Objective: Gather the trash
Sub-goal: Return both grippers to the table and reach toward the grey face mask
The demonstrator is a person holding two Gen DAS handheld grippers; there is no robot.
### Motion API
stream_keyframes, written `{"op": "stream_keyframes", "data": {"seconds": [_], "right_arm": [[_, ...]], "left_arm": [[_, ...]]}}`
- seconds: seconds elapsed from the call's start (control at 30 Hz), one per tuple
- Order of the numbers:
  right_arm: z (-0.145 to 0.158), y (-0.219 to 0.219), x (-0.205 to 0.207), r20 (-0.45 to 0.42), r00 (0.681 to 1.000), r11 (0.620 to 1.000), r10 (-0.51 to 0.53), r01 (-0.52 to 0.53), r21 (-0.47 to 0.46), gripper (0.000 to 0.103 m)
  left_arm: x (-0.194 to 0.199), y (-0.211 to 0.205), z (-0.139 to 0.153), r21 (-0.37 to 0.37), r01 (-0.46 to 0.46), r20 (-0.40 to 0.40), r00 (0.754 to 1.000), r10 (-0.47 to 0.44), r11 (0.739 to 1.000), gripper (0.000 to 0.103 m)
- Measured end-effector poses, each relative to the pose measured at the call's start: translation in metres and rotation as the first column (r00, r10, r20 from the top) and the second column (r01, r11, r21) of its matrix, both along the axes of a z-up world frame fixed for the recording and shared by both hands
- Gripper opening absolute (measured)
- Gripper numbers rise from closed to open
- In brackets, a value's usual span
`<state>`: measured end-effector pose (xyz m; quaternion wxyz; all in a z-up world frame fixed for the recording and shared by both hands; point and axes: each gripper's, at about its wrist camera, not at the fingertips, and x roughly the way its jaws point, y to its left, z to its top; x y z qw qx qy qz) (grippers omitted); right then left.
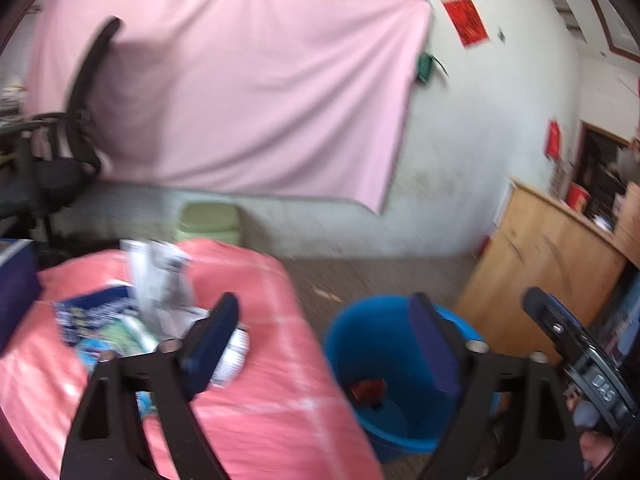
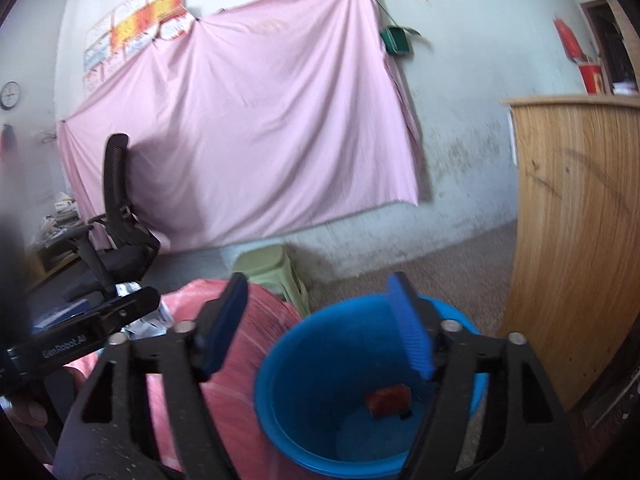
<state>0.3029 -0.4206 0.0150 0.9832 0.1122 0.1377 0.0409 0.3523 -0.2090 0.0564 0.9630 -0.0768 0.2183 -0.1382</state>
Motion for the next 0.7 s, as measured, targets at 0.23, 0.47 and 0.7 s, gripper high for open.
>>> {"op": "stream_keyframes", "data": {"seconds": [0.23,0.47,0.7], "right_arm": [[0.015,0.033,-0.006,0.108,0.992,0.998,0.061,-0.062,-0.001,0.103],[0.026,0.078,-0.009,0.191,0.972,0.990,0.136,-0.129,-0.051,0.103],[0.023,0.130,-0.002,0.183,0.956,0.970,0.228,-0.208,-0.122,0.103]], "left_arm": [[-0.029,0.060,0.011,-0.008,-0.156,0.116,0.981,0.155,0.988,0.101],[-0.052,0.107,0.012,0.021,-0.248,0.174,0.955,0.240,0.969,0.101],[-0.069,0.145,-0.005,0.053,-0.309,0.186,0.937,0.295,0.950,0.101]]}}
